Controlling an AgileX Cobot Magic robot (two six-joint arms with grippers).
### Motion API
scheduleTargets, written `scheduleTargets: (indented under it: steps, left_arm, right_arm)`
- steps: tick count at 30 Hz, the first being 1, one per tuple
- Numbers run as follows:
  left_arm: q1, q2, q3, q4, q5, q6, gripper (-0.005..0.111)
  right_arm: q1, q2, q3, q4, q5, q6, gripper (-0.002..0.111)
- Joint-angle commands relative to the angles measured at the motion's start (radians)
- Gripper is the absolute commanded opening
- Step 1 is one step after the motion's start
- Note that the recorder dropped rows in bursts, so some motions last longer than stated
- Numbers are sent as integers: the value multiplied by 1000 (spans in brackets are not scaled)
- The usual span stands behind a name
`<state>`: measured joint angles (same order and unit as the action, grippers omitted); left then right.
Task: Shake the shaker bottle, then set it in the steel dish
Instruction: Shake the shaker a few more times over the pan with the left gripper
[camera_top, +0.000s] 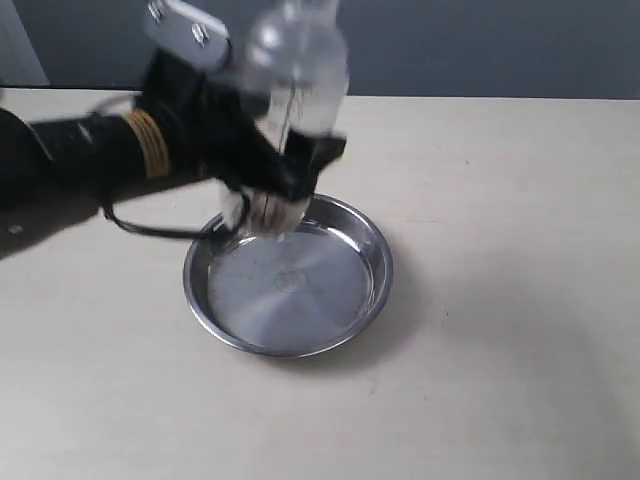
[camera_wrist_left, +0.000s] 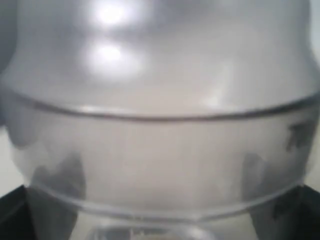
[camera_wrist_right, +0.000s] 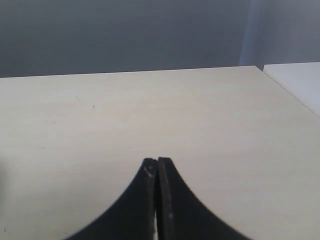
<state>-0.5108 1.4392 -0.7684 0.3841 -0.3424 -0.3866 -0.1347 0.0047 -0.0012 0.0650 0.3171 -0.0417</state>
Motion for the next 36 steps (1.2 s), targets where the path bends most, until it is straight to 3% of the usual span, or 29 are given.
scheduleTargets:
  steps: [1,5,7,10,12,16,18,20,24,26,28,33,36]
  left_arm:
    - [3,75,43,-33,-68,2,0]
    - [3,-6,-2,-5,-188,-11,0]
    - [10,-53,-31,-14,-173,30,0]
    - [6,61,35,-35,-115,23,0]
    - [6,143,61,-72,-156,-26,0]
    - [10,-8,-18,1,-282,-24,0]
    - [12,-51,-69,-4,-173,-19,0]
    - [10,18,-39,-5,-47,-25,0]
    - [10,169,4,-2,18,-190,0]
    - [10,61,-12,98,-41,-238,0]
    - [18,-22,-41,120,-130,-126,0]
    - [19,135,34,13,-100,-84,0]
    - [19,54,13,38,-194,-134,0]
  right_arm:
    - [-3,-5,1,1,-12,-2,-1]
    - [-3,-5,1,1,-12,-2,-1]
    - [-3,-5,1,1,-12,-2,-1]
    - [-3,-5,1,1,-12,-2,-1]
    - [-3,-5,1,1,-12,-2,-1]
    - [-3,-5,1,1,-12,-2,-1]
    - [-3,-5,1,1,-12,-2,-1]
    - [-3,-5,1,1,-12,-2,-1]
    - [-3,-5,1,1,-12,-2,-1]
    - [-3,-5,1,1,-12,-2,-1]
    - [-3,-5,1,1,-12,-2,-1]
    - [-3,-5,1,1,-12,-2,-1]
    - [-3,-5,1,1,-12,-2,-1]
